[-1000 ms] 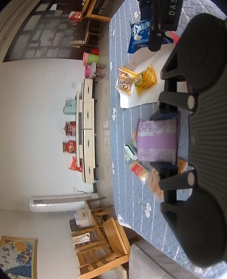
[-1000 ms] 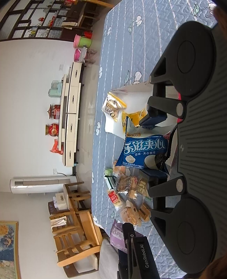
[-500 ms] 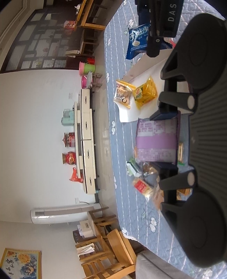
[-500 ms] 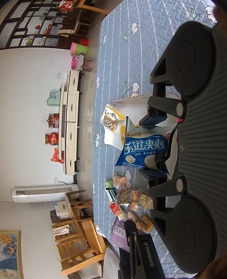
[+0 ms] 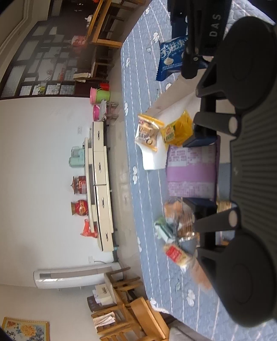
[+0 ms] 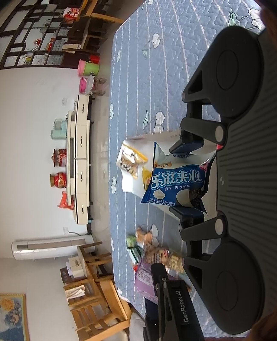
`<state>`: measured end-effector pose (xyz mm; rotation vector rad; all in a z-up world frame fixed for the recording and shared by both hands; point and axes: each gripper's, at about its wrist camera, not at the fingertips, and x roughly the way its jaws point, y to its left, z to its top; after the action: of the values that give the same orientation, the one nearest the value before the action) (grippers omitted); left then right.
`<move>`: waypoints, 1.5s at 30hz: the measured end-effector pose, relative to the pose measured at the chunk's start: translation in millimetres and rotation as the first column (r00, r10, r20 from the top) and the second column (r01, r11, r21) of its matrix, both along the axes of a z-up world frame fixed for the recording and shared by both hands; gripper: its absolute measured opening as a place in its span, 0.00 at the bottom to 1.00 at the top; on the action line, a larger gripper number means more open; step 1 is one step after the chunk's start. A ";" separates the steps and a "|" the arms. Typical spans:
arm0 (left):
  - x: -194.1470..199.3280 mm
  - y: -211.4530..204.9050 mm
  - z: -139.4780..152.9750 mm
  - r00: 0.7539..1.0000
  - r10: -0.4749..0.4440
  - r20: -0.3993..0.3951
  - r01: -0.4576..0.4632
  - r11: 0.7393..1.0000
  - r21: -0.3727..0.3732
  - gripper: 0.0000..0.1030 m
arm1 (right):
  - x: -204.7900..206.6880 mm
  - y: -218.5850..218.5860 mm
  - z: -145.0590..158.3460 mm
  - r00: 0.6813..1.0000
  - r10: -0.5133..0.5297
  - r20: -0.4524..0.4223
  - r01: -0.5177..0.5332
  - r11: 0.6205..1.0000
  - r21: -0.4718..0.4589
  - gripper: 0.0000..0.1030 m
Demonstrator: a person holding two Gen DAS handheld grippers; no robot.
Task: Organize snacks
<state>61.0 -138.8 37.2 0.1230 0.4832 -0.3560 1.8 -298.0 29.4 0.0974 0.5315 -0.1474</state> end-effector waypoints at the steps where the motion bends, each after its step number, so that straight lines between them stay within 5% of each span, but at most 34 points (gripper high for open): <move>1: 1.9 -4.6 -1.1 1.000 -0.008 -0.002 0.008 1.000 0.001 0.45 | 3.5 -3.3 -0.1 1.000 -0.007 -0.003 0.007 1.000 -0.001 0.61; 27: 58.2 -103.8 -31.9 0.977 -0.189 -0.096 0.188 0.982 -0.021 0.46 | 167.5 -73.7 -9.9 0.998 0.010 -0.068 -0.009 1.000 0.003 0.62; 28: 58.5 -105.9 -32.7 0.974 -0.202 -0.099 0.200 0.979 -0.031 0.50 | 170.3 -75.6 -9.5 0.998 0.011 -0.060 -0.011 1.000 -0.001 0.66; 29: 58.2 -106.7 -32.4 0.974 -0.204 -0.094 0.202 0.979 -0.034 0.61 | 174.1 -75.2 -8.2 0.999 0.009 -0.052 -0.010 1.000 -0.013 0.90; 30: 56.0 -106.3 -31.6 0.977 -0.199 -0.082 0.197 0.980 -0.031 0.66 | 176.7 -73.9 -6.6 0.999 -0.003 -0.043 0.001 1.000 -0.030 1.00; 37: 44.6 -88.1 -21.3 0.989 -0.134 -0.064 0.134 0.991 -0.013 0.87 | 155.7 -61.7 4.5 1.000 -0.022 0.012 0.023 0.997 -0.070 1.00; 45: 26.6 -49.6 -4.0 0.999 -0.013 -0.048 0.014 1.000 0.024 0.95 | 112.3 -51.5 6.7 0.995 -0.089 0.051 0.092 0.993 -0.075 1.00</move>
<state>87.6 -188.4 33.2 0.1411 0.5348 -0.3668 114.1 -349.5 36.1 0.0493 0.4738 -0.2535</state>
